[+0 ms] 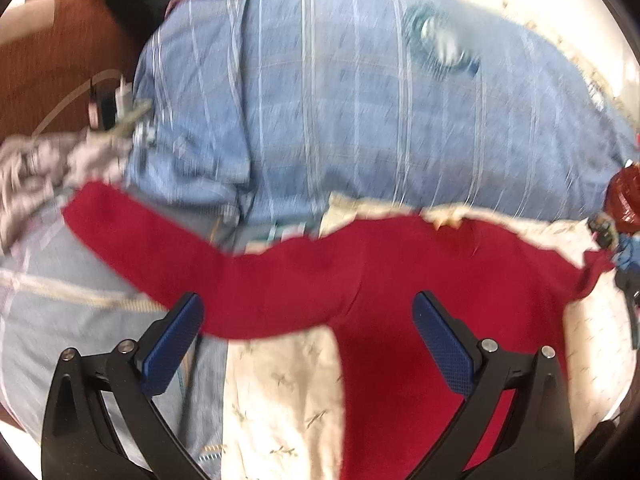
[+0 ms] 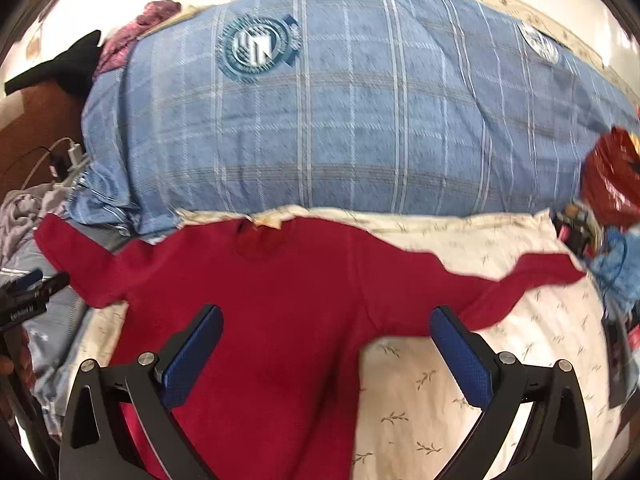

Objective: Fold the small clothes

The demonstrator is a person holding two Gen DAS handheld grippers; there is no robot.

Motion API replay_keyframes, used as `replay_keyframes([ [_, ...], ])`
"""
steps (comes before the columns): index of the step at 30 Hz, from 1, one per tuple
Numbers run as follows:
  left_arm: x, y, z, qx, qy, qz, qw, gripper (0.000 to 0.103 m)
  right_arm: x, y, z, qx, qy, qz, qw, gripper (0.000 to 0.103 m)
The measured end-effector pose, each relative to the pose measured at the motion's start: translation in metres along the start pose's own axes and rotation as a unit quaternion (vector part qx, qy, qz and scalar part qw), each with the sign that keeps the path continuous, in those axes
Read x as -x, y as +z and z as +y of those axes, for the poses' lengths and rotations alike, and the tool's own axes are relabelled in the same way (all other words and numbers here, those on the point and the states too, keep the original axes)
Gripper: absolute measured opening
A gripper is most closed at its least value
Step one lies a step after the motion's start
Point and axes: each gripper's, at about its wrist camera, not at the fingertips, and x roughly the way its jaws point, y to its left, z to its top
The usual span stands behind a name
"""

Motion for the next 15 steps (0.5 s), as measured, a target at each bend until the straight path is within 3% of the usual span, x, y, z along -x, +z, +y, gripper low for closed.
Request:
replay_keyframes([
  [5,0.014,0.031,-0.004,-0.005,0.017,-0.035,0.9992,0.103,-0.001,0.017,0.008,-0.023,0.008,0.009,1.000,0.103],
  [9,0.009,0.024,-0.001,0.005,0.015,-0.036,0.9992,0.103,-0.012,0.008,0.022,-0.032,0.013,0.000,0.999,0.103],
  [15,-0.012,0.002,-0.006,0.000,0.017,-0.011,0.9998,0.103,-0.039,-0.011,0.041,-0.022,-0.017,-0.006,1.000,0.103],
])
